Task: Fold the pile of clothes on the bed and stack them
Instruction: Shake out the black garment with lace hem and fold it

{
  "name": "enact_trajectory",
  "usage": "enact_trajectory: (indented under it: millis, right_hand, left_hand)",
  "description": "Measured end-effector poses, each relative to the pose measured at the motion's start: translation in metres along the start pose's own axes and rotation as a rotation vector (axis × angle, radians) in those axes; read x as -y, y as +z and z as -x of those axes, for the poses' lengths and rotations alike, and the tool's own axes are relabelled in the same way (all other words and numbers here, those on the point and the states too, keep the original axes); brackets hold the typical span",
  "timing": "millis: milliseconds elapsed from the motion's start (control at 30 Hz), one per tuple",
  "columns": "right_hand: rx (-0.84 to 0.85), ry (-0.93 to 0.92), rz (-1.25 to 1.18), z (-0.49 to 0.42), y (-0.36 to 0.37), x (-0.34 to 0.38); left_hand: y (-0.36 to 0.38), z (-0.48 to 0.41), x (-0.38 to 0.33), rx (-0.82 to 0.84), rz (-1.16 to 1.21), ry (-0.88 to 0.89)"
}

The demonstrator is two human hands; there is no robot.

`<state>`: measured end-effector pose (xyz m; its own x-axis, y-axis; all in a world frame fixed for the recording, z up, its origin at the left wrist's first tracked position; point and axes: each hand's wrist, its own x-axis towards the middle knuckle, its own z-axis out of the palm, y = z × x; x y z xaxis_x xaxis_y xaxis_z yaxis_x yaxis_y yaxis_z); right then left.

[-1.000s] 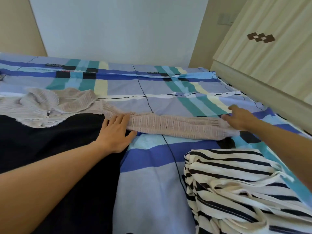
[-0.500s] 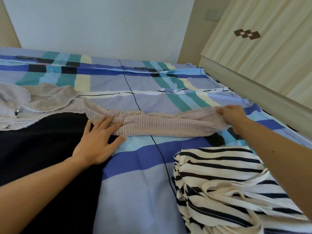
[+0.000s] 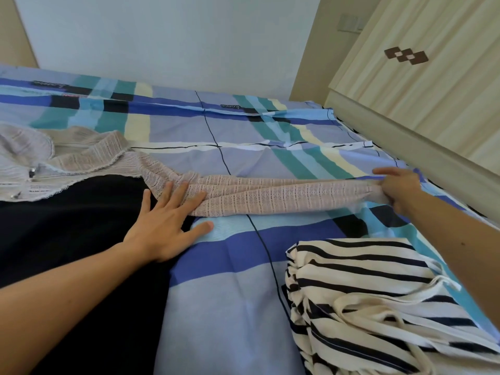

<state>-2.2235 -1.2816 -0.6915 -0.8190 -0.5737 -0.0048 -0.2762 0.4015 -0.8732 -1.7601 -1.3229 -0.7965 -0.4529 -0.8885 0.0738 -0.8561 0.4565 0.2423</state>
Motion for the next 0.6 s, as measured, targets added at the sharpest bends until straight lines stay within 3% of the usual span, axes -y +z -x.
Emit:
enact_trajectory:
  millis: [67,133,233,300,367,433,600]
  right_hand:
    - [0.173,0.037,0.075,0.002,0.002,-0.007]
    - [0.225,-0.020,0.089,0.005,-0.001,-0.011]
    - [0.092,-0.242,0.116,0.006,-0.011,-0.018]
    - [0.045,-0.281,0.317,0.004,-0.017,-0.027]
    - [0.113,-0.132,0.454,0.003,-0.018,-0.036]
    - [0.257,0.059,0.437,0.013,-0.016,-0.035]
    - [0.474,0.256,0.374,0.024,-0.012,-0.024]
  left_hand:
    - [0.001,-0.001,0.001,0.009,-0.005,-0.006]
    - [0.001,-0.002,0.001,0.013,-0.011,-0.006]
    - [0.001,-0.002,0.002,0.016,-0.013,0.001]
    - [0.001,-0.001,0.001,0.017,-0.007,0.005]
    - [0.000,-0.001,0.001,0.022,-0.006,0.006]
    - [0.000,-0.001,0.001,0.016,0.002,0.014]
    - [-0.004,0.003,-0.004,-0.070,0.006,0.170]
